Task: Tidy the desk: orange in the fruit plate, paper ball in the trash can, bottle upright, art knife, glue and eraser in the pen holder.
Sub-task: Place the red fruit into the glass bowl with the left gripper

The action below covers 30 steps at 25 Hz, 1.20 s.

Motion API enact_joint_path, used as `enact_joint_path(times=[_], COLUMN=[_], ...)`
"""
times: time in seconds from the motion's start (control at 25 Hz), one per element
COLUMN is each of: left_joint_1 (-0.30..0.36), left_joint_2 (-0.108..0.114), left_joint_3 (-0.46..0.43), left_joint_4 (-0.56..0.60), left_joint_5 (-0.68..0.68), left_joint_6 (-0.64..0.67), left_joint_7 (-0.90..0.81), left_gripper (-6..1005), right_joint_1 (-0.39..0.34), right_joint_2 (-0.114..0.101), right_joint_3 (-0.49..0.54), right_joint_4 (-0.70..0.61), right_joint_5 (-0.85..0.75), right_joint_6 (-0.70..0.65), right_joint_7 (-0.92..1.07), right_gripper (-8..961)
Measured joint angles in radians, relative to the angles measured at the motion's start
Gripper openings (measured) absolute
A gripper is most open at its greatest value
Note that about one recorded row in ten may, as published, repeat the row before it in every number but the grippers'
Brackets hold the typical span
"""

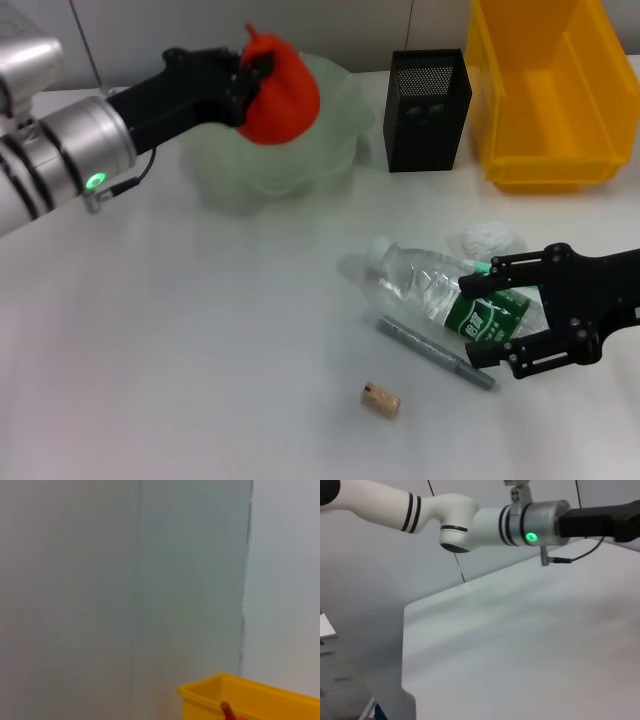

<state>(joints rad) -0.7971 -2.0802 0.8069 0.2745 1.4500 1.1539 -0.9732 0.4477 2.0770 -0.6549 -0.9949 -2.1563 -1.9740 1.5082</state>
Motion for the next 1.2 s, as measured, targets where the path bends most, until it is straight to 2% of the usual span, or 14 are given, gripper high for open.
enact_joint_path(times=[0.16, 0.4, 0.72, 1.04, 1.2], left_joint_1=[-0.059, -0.119, -0.131, -0.129, -0.126], left_joint_2=[0.000, 0.000, 0.000, 0.000, 0.000], left_joint_3=[0.000, -0.012, -0.013, -0.011, 0.000], left_joint_4=[-0.073, -0.137, -0.155, -0.155, -0.150], left_joint_5=[-0.075, -0.098, -0.167, -0.167, -0.161], left_joint_6=[-0.104, -0.215, -0.257, -0.257, -0.250], left_joint_7=[0.061, 0.104, 0.104, 0.104, 0.104], left_gripper=[72, 103, 145, 355, 538], right_joint_1=[0.001, 0.002, 0.002, 0.002, 0.002], right_joint_2=[0.000, 0.000, 0.000, 0.000, 0.000], right_joint_3=[-0.002, -0.002, -0.002, -0.002, -0.002], right_joint_4=[0.006, 0.007, 0.009, 0.009, 0.009], right_joint_5=[0.000, 0.000, 0.000, 0.000, 0.000], right_joint_6=[0.000, -0.003, -0.007, -0.004, -0.001], right_joint_7=[0.000, 0.000, 0.000, 0.000, 0.000], right_gripper=[786, 787, 786, 787, 787])
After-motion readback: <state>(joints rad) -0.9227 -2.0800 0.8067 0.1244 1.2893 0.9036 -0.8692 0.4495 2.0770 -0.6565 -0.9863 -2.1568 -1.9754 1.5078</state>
